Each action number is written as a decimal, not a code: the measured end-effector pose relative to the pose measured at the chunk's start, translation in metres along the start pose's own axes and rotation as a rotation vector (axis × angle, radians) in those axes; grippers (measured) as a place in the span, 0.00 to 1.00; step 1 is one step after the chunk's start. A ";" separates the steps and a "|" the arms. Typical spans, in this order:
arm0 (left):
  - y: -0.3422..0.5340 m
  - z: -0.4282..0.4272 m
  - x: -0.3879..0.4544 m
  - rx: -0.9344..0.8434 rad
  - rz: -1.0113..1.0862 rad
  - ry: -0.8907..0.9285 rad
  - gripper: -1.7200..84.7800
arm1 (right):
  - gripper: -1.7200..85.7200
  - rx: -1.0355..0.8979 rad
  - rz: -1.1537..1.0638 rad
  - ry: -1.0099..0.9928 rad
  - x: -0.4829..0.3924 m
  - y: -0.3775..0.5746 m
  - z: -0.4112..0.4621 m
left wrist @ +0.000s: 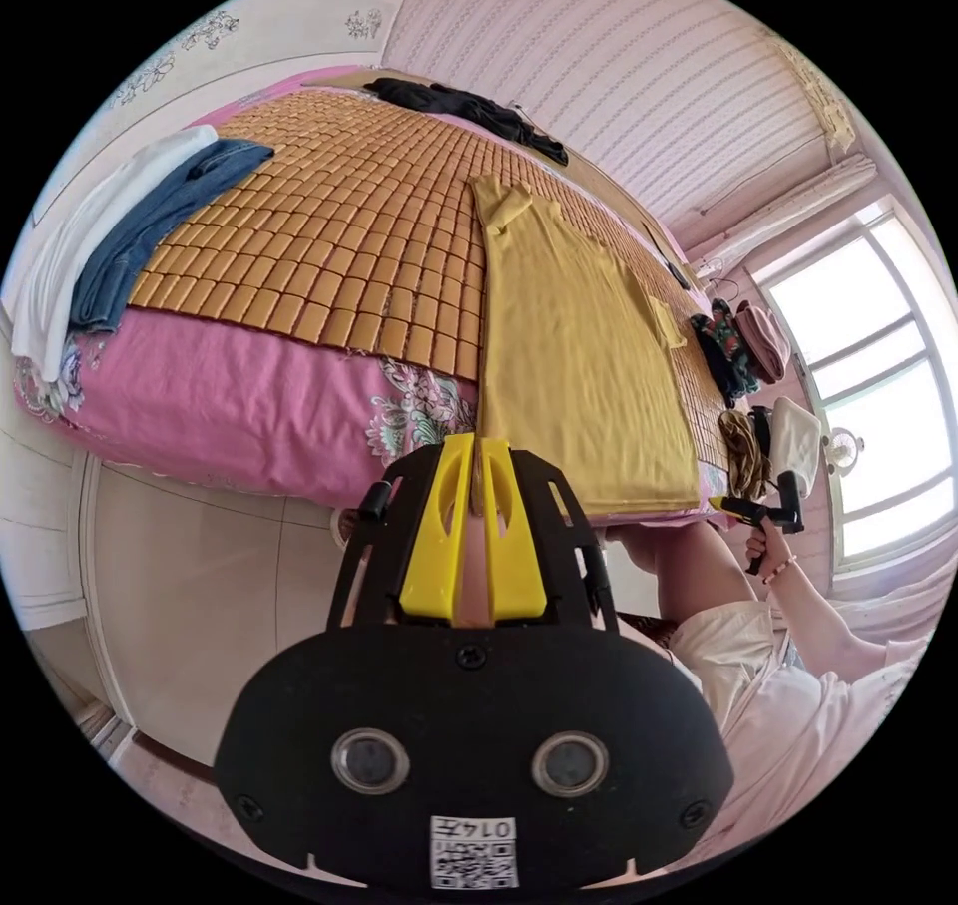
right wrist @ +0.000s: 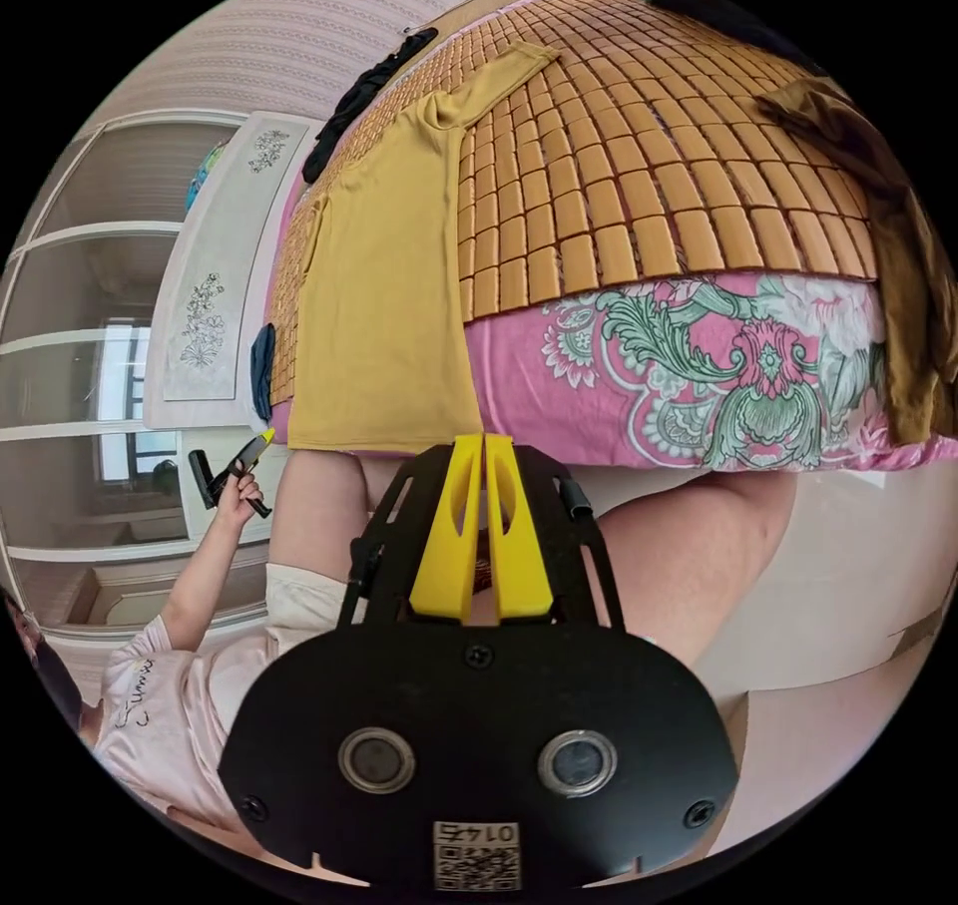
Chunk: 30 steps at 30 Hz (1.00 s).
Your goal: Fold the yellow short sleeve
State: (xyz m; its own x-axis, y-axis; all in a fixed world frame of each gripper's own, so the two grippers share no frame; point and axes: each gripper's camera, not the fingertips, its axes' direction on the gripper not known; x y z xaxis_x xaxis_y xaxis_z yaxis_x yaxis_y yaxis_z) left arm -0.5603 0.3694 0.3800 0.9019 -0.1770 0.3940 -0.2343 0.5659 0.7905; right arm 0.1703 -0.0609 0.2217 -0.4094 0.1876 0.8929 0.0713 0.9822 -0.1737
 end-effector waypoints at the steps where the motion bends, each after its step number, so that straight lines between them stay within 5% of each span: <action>1: 0.003 -0.005 -0.004 0.037 -0.010 0.004 0.01 | 0.02 0.005 -0.017 0.056 -0.005 0.002 0.000; 30: 0.072 -0.071 -0.012 0.242 -0.083 0.143 0.02 | 0.02 0.412 -0.057 -0.059 0.021 0.086 -0.100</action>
State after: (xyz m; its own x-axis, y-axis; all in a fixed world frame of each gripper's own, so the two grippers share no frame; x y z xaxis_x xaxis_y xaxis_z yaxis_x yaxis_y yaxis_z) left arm -0.5625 0.4697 0.3988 0.9595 -0.0899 0.2669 -0.2218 0.3424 0.9130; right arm 0.2593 0.0288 0.2674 -0.4542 0.1207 0.8827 -0.3178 0.9036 -0.2871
